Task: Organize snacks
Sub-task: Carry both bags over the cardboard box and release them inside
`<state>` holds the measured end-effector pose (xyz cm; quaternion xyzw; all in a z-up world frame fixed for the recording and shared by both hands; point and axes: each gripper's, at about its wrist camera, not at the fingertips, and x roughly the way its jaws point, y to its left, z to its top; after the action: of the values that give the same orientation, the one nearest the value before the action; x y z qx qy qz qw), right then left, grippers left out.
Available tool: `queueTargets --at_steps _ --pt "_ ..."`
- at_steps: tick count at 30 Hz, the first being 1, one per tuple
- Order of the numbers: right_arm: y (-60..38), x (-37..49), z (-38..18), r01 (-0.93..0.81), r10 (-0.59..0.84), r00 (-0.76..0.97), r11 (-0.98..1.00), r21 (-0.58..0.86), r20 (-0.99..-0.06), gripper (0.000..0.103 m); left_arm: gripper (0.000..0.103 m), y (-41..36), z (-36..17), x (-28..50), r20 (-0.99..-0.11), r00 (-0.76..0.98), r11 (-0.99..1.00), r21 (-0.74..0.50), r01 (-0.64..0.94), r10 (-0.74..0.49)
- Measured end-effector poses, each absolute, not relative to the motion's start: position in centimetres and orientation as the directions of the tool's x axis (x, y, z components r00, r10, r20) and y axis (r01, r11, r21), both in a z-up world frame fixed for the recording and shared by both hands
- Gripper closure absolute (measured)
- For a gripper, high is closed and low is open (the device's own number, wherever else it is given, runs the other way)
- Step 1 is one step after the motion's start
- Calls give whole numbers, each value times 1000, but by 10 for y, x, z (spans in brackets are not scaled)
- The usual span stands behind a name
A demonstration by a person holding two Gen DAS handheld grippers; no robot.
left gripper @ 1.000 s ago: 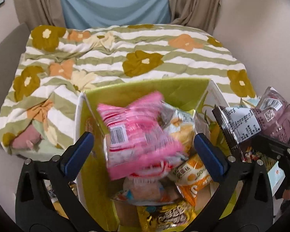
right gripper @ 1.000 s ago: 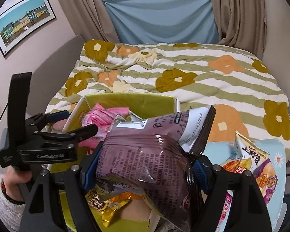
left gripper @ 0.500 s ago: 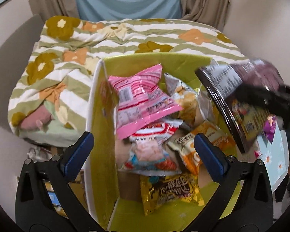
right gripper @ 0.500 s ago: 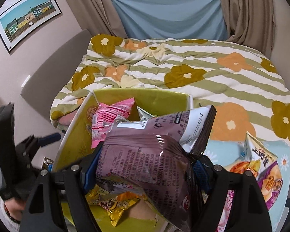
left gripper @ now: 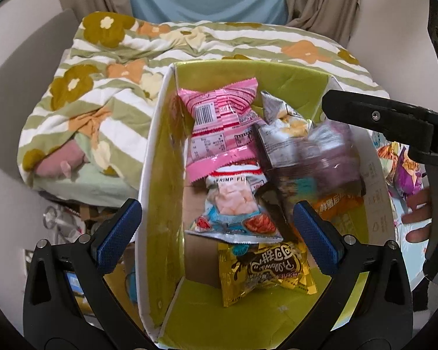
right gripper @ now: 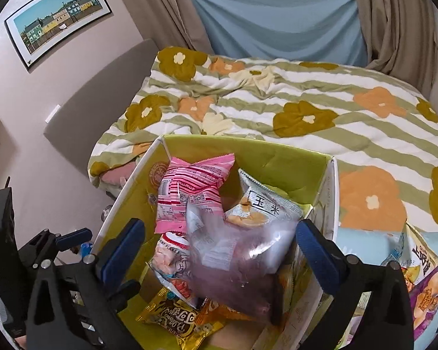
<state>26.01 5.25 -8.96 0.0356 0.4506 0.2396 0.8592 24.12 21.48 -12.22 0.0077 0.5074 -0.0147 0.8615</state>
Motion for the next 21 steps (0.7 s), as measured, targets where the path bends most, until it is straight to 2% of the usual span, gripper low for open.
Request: queueTargets --at_steps 8,21 --pt "44 250 -91 -376 425 480 890 257 -767 0 0 210 -116 234 -870 493 999 -2 35 -19" --pt "29 220 -48 -373 420 532 896 241 -735 0 0 199 -71 207 -822 568 998 12 62 -26"
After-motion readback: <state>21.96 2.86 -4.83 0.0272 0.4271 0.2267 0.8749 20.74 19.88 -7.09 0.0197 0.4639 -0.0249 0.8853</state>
